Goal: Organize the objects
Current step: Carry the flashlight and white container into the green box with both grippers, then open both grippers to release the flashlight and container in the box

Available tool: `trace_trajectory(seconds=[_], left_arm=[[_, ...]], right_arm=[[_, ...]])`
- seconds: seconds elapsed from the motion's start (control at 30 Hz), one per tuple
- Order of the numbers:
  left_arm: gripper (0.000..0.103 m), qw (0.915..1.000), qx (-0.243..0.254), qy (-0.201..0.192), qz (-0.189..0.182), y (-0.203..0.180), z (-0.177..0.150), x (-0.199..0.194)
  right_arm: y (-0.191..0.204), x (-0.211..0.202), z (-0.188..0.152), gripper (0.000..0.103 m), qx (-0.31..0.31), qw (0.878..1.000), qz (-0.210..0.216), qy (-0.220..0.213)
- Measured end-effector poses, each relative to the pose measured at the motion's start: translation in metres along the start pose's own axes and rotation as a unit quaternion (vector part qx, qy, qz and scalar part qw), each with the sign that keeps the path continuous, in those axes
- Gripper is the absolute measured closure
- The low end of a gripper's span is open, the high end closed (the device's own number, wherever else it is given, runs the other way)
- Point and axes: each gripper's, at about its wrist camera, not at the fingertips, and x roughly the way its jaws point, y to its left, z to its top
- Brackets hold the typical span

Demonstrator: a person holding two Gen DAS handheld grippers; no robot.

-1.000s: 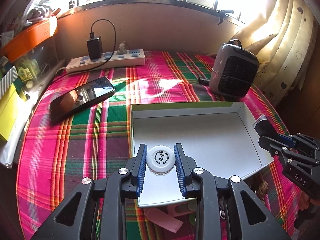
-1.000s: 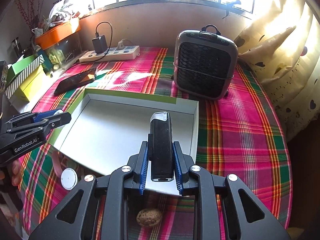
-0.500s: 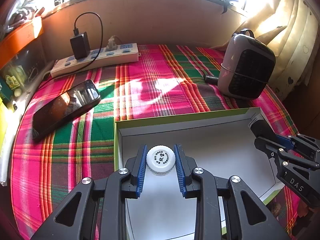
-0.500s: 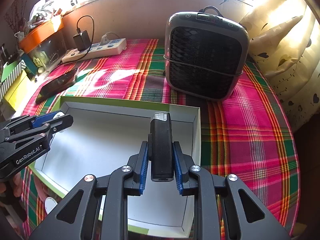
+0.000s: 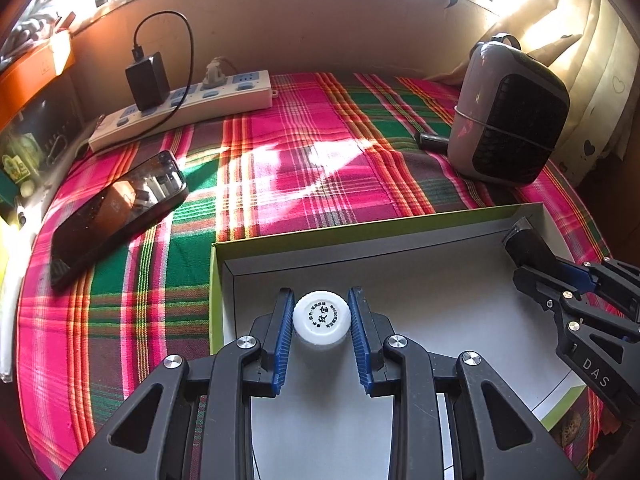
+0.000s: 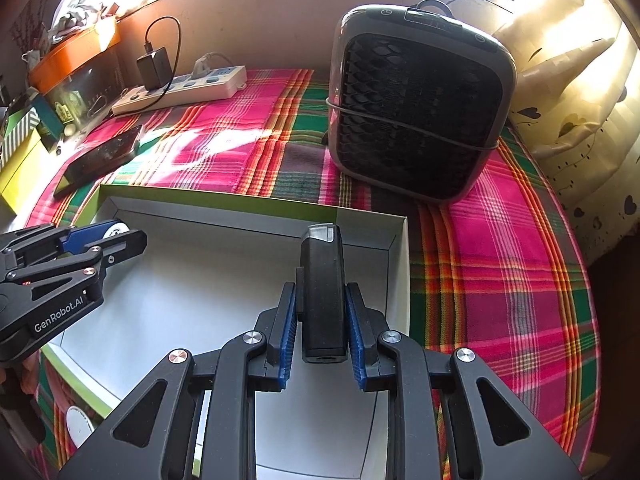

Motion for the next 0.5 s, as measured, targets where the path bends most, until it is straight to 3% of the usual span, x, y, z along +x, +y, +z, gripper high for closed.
trace_trajectory(seconds=[0.5], left_arm=[[0.077, 1.0000, 0.005, -0.003, 0.005, -0.0012, 0.0011, 0.0013]], right_arm=[[0.0018, 0.0063, -0.0006, 0.079, -0.002, 1.000, -0.001, 0.003]])
